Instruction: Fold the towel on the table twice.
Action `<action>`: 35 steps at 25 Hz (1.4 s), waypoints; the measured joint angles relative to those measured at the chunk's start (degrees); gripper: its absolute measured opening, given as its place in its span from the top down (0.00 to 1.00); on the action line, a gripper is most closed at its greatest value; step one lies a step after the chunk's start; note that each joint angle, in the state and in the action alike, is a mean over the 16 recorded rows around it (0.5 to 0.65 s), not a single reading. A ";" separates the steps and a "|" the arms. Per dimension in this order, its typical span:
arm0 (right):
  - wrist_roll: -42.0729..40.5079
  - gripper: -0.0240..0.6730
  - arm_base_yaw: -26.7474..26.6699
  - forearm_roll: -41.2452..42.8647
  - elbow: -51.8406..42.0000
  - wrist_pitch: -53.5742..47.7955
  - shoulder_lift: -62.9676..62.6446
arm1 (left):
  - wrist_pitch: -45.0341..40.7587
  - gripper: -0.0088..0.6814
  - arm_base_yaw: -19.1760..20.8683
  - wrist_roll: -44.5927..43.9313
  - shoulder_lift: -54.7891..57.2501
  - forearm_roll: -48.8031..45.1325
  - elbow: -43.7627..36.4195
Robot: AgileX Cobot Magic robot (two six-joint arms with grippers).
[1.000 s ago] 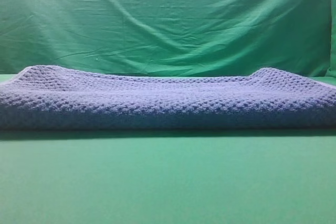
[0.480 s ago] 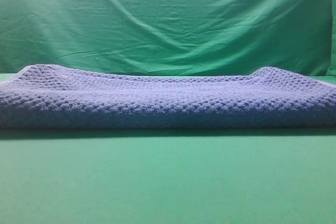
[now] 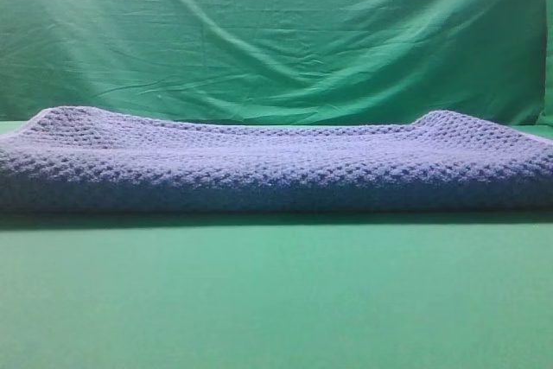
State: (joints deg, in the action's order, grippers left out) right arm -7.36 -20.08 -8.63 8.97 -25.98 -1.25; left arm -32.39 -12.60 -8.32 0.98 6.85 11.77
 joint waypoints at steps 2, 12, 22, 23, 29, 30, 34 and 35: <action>0.00 0.97 0.00 -0.03 -1.32 -0.11 0.00 | 0.11 0.99 0.00 0.00 0.00 -0.01 -0.18; 0.00 0.97 0.00 -0.32 -4.69 -2.20 0.00 | 3.27 0.99 0.00 0.00 0.00 -0.15 -4.49; 0.01 0.97 0.00 1.43 -7.32 -0.99 0.03 | 9.70 0.99 0.00 0.00 0.00 -0.22 -10.99; 0.01 0.97 0.00 1.74 -7.64 -0.68 0.04 | 10.20 0.99 0.00 0.00 0.00 -0.22 -11.37; 0.02 0.97 0.00 3.61 -9.48 1.19 0.08 | 12.39 0.99 0.00 0.00 0.00 -0.22 -12.50; 0.02 0.97 0.00 3.89 -9.70 1.46 0.09 | 12.61 0.99 0.00 0.00 0.00 -0.22 -12.54; 0.03 0.97 0.00 4.47 -10.02 2.25 0.10 | 12.95 0.99 0.00 0.01 0.00 -0.22 -12.59; 0.03 0.97 0.00 4.51 -10.04 2.34 0.10 | 12.96 0.99 0.00 0.02 0.00 -0.22 -12.59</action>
State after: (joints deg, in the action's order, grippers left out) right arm -7.33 -20.08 -4.12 -1.07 -23.64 -1.14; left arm -19.43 -12.60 -8.31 0.98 6.63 -0.83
